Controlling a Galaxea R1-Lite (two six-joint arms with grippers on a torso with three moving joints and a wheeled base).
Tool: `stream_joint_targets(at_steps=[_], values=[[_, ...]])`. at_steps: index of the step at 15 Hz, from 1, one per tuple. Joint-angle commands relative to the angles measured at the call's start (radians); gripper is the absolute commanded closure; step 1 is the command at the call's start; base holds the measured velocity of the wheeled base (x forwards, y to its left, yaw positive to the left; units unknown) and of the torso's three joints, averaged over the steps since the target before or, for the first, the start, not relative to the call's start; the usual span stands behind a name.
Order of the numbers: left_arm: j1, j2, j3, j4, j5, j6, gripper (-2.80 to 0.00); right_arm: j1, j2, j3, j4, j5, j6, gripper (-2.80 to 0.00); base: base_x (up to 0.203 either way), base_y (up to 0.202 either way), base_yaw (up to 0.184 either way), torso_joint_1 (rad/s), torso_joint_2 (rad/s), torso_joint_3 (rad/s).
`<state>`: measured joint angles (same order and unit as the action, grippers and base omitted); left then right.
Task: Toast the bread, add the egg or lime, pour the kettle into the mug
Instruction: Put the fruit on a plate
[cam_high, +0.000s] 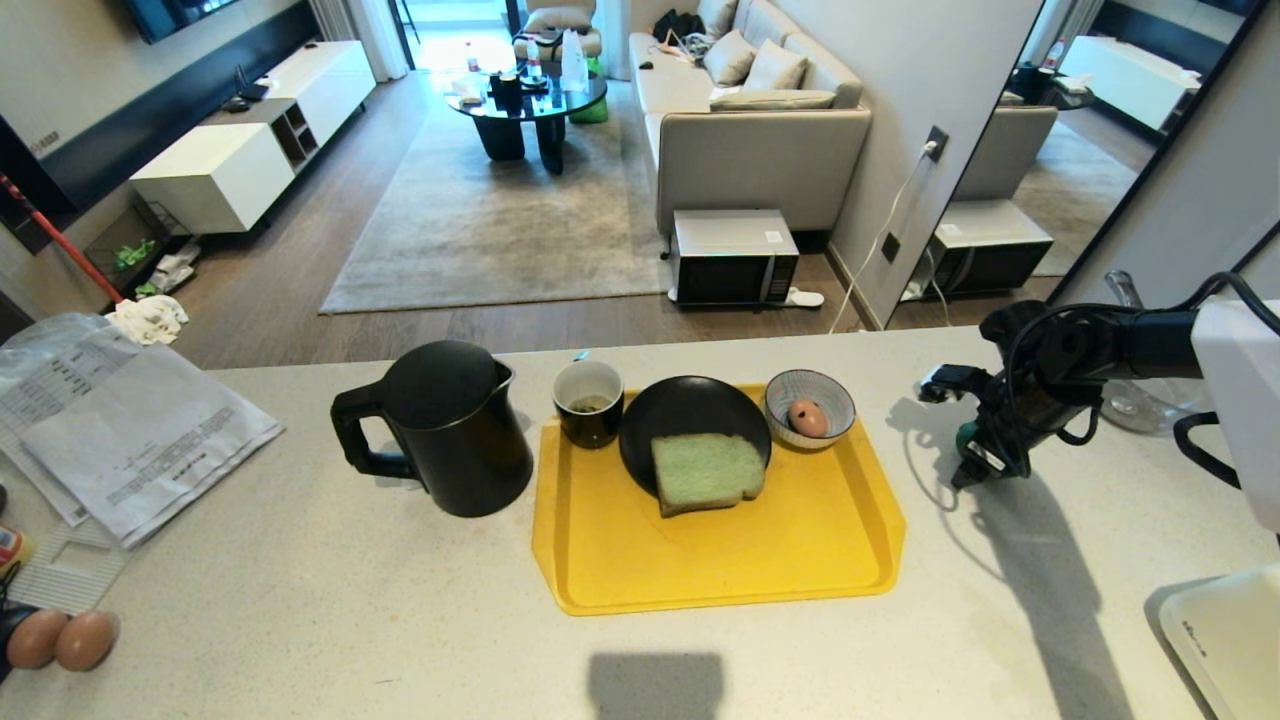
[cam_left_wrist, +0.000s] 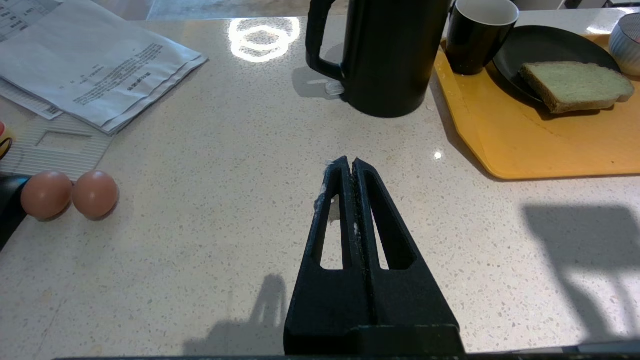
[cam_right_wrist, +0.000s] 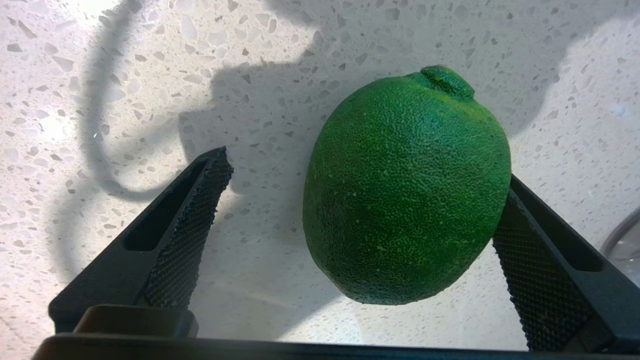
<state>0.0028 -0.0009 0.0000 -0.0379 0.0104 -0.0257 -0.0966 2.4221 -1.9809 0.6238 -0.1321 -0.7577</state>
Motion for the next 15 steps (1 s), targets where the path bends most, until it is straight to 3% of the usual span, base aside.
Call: stream_joint_targets(at_steps=[1,15], values=[[0.000,-0.002,0.014,0.000,0.000,0.000,0.00,-0.005,0.002,0.001,0.003,-0.001,-0.005,-2.80,0.000,0.000,0.000,0.000,0.00,0.000],[0.000,-0.002,0.014,0.000,0.000,0.000,0.00,-0.018,-0.012,0.001,-0.006,0.000,-0.008,-2.80,0.000,0.000,0.000,0.000,0.00,0.000]])
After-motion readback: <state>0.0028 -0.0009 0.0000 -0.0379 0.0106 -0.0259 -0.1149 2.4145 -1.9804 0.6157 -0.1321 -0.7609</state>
